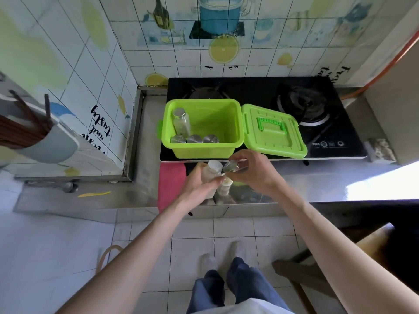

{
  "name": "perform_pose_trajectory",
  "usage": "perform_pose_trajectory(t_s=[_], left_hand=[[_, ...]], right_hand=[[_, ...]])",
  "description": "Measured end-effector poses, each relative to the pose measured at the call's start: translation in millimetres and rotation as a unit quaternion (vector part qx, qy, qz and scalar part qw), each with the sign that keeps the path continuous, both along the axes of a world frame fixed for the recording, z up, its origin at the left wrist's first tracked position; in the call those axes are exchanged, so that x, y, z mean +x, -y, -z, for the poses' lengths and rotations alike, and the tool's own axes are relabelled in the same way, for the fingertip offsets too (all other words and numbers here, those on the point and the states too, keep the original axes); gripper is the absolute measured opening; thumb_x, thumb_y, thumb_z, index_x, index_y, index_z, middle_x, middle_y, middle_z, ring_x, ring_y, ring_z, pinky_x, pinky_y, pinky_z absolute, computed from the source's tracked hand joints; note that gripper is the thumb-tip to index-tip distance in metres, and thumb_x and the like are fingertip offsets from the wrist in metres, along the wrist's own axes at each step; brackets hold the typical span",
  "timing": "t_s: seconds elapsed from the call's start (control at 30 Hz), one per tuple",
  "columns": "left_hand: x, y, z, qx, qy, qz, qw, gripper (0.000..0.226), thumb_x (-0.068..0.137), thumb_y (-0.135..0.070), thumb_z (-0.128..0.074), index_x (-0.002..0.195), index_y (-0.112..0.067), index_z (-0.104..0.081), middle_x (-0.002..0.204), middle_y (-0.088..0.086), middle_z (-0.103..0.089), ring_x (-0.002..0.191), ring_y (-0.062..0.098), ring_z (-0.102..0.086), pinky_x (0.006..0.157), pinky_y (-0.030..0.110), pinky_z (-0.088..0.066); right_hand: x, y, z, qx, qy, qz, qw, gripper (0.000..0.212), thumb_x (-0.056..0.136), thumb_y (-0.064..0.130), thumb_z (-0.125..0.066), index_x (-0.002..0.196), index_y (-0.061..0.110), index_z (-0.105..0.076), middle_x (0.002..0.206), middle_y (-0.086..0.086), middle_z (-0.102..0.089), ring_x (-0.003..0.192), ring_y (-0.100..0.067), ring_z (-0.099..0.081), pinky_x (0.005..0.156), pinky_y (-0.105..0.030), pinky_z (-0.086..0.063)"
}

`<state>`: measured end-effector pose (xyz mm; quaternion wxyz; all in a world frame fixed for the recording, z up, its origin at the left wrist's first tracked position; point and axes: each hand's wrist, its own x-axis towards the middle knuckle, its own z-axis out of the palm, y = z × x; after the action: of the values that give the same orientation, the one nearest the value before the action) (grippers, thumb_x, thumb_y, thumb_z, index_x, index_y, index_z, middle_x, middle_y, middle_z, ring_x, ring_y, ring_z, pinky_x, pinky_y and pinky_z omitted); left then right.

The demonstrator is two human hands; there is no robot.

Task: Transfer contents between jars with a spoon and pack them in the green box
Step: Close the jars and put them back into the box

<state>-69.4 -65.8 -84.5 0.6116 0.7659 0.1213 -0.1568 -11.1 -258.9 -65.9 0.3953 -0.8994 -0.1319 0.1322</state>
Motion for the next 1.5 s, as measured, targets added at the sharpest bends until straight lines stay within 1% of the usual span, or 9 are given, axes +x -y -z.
perform_pose_trajectory(t_s=[0.2, 0.37, 0.43, 0.5, 0.63, 0.77, 1.03, 1.3, 1.5], left_hand=[[-4, -7, -11, -0.014, 0.022, 0.034, 0.999, 0.037, 0.086, -0.040, -0.085, 0.109, -0.035, -0.056, 0.114, -0.003, -0.073, 0.109, 0.013, -0.069, 0.103, 0.045, -0.054], [-10, -7, -26, -0.013, 0.073, 0.093, 0.993, 0.038, 0.094, -0.016, -0.074, 0.093, -0.054, -0.068, 0.095, 0.014, -0.073, 0.078, 0.011, -0.066, 0.072, 0.026, -0.053], [-13, -9, -26, -0.002, 0.071, 0.077, 0.995, 0.021, 0.085, -0.034, -0.080, 0.099, -0.044, -0.068, 0.101, 0.009, -0.077, 0.086, 0.010, -0.072, 0.080, 0.039, -0.058], [-13, -15, -19, -0.008, 0.046, 0.082, 0.996, 0.046, 0.077, -0.046, -0.084, 0.116, -0.028, -0.068, 0.108, 0.002, -0.078, 0.099, 0.017, -0.075, 0.091, 0.050, -0.059], [-12, -20, -23, -0.023, 0.028, 0.119, 0.992, 0.038, 0.091, -0.027, -0.082, 0.124, -0.014, -0.068, 0.111, 0.008, -0.078, 0.103, 0.024, -0.074, 0.088, 0.037, -0.058], [-9, -18, -21, -0.026, 0.057, 0.113, 0.992, 0.030, 0.092, -0.024, -0.080, 0.117, -0.010, -0.071, 0.106, 0.012, -0.077, 0.091, 0.017, -0.073, 0.074, 0.025, -0.054], [-13, 1, -15, 0.023, 0.109, 0.063, 0.992, 0.044, 0.080, -0.050, -0.085, 0.117, -0.032, -0.071, 0.107, -0.012, -0.076, 0.100, 0.007, -0.071, 0.088, 0.038, -0.058], [-13, -1, -34, 0.023, 0.087, 0.080, 0.993, 0.031, 0.087, -0.036, -0.085, 0.110, -0.022, -0.070, 0.097, -0.002, -0.074, 0.081, 0.002, -0.067, 0.064, 0.013, -0.048], [-7, 1, -59, -0.001, 0.103, 0.082, 0.991, 0.037, 0.087, -0.032, -0.085, 0.119, -0.020, -0.071, 0.103, -0.002, -0.077, 0.092, 0.005, -0.071, 0.075, 0.020, -0.054]], right_hand=[[-2, -13, -27, 0.023, -0.006, -0.006, 1.000, 0.057, 0.072, 0.031, -0.092, 0.121, 0.017, -0.068, 0.097, 0.006, -0.072, 0.087, -0.009, -0.072, 0.082, -0.033, -0.062], [-7, -26, -39, 0.027, -0.017, -0.026, 0.999, 0.036, 0.075, 0.026, -0.090, 0.105, 0.022, -0.072, 0.093, 0.012, -0.074, 0.087, -0.003, -0.072, 0.081, -0.033, -0.062], [-7, -27, -42, 0.011, -0.029, -0.045, 0.999, 0.030, 0.077, 0.022, -0.088, 0.103, 0.023, -0.074, 0.097, 0.013, -0.075, 0.092, -0.001, -0.071, 0.085, -0.033, -0.061], [-6, -27, -47, 0.004, -0.047, -0.072, 0.996, 0.031, 0.078, 0.015, -0.087, 0.104, 0.024, -0.075, 0.103, 0.012, -0.075, 0.098, -0.003, -0.070, 0.089, -0.032, -0.060], [-3, -25, -62, -0.016, -0.058, -0.120, 0.991, 0.033, 0.078, 0.012, -0.087, 0.104, 0.029, -0.074, 0.107, 0.014, -0.074, 0.101, -0.005, -0.071, 0.093, -0.030, -0.059], [-4, -25, -71, -0.047, -0.026, -0.084, 0.995, 0.020, 0.075, 0.033, -0.089, 0.088, 0.027, -0.076, 0.086, 0.012, -0.076, 0.080, -0.014, -0.073, 0.077, -0.044, -0.062], [-22, -34, -77, -0.303, 0.092, -0.001, 0.949, 0.084, 0.083, 0.092, -0.029, 0.076, 0.014, -0.063, 0.064, -0.001, -0.065, 0.062, -0.023, -0.065, 0.061, -0.034, -0.054], [-7, -7, -103, -0.088, -0.025, -0.163, 0.982, 0.037, 0.088, 0.045, -0.074, 0.123, 0.035, -0.069, 0.103, 0.016, -0.071, 0.093, -0.004, -0.070, 0.091, -0.038, -0.058], [-10, -21, -108, -0.242, 0.127, -0.070, 0.959, 0.057, 0.090, 0.072, -0.054, 0.086, 0.017, -0.069, 0.074, 0.001, -0.069, 0.071, -0.022, -0.066, 0.056, -0.034, -0.050]])
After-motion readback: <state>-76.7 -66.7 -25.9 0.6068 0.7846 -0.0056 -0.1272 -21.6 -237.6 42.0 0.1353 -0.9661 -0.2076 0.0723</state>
